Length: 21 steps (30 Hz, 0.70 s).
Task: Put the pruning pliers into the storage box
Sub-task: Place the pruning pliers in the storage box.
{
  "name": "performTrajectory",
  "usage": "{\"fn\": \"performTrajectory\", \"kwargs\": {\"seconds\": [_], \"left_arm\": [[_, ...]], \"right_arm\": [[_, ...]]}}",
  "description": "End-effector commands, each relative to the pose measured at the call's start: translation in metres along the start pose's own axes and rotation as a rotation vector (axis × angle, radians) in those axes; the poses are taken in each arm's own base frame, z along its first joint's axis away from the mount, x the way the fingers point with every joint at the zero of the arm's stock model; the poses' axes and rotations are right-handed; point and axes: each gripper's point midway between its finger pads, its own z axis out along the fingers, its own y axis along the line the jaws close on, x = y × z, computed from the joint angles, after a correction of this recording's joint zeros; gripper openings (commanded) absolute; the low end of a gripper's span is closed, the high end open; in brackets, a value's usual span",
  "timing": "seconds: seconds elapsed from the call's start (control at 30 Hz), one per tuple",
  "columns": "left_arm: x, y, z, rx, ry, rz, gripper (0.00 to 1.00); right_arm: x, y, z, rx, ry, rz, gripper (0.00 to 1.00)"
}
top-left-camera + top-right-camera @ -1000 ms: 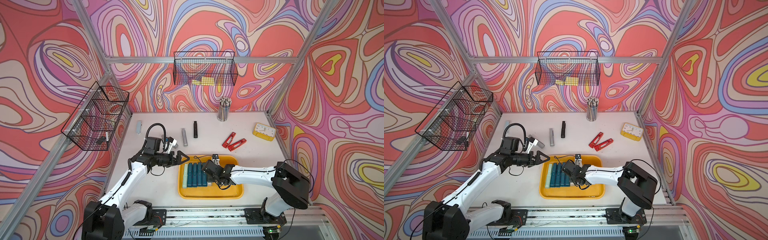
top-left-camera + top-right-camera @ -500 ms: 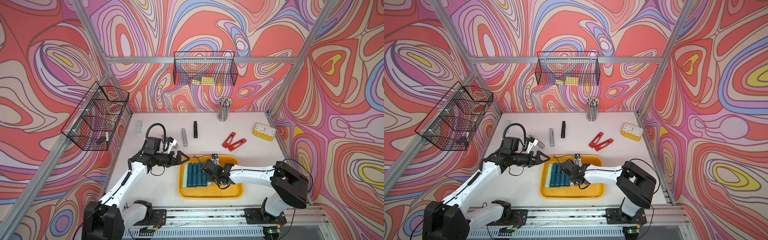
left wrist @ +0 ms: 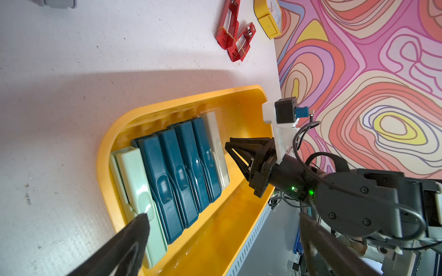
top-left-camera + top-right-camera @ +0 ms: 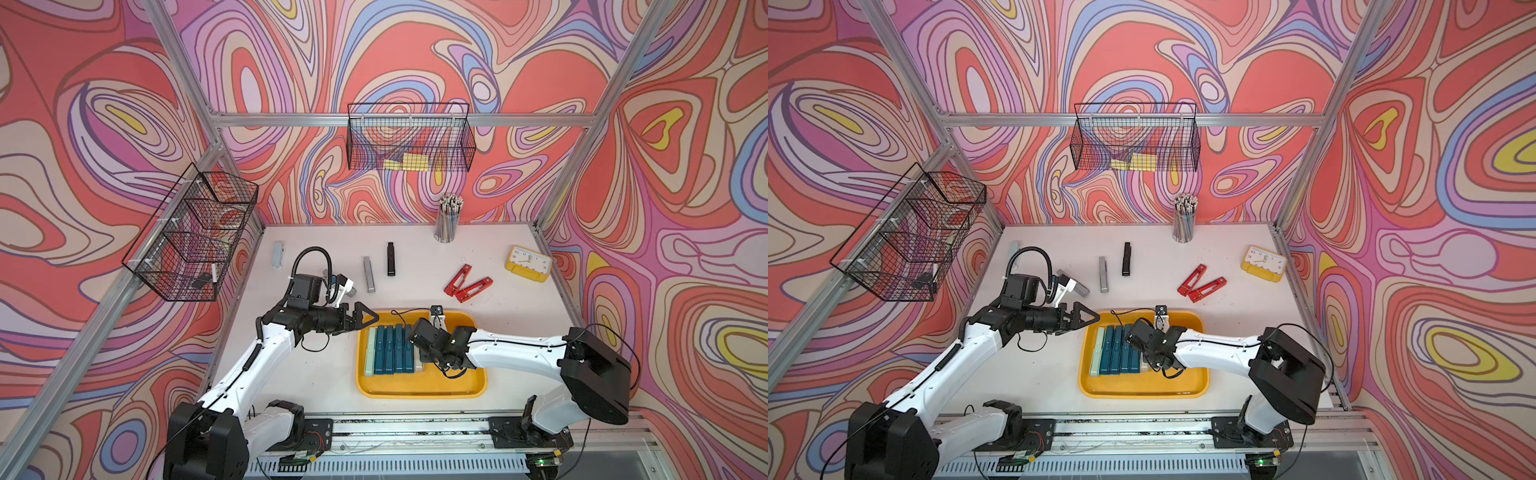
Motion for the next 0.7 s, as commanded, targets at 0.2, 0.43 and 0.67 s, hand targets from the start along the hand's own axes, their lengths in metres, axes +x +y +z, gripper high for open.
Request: {"fn": "performTrajectory", "kwargs": {"seconds": [0.2,0.43,0.67], "left_arm": [[0.007,0.010,-0.002,-0.044,0.017,-0.041,0.99],[0.000,0.011,-0.007,-0.080,-0.020,-0.045,0.99],[-0.016,0.010,-0.005,-0.091,-0.047,-0.033,0.99]], "right_arm": [[-0.021,-0.001,-0.028,0.008,-0.034,-0.028,0.54],[-0.039,0.017,-0.053,-0.078,-0.059,-0.058,0.78],[-0.067,0.034,-0.071,-0.127,-0.111,-0.136,0.98]]}}
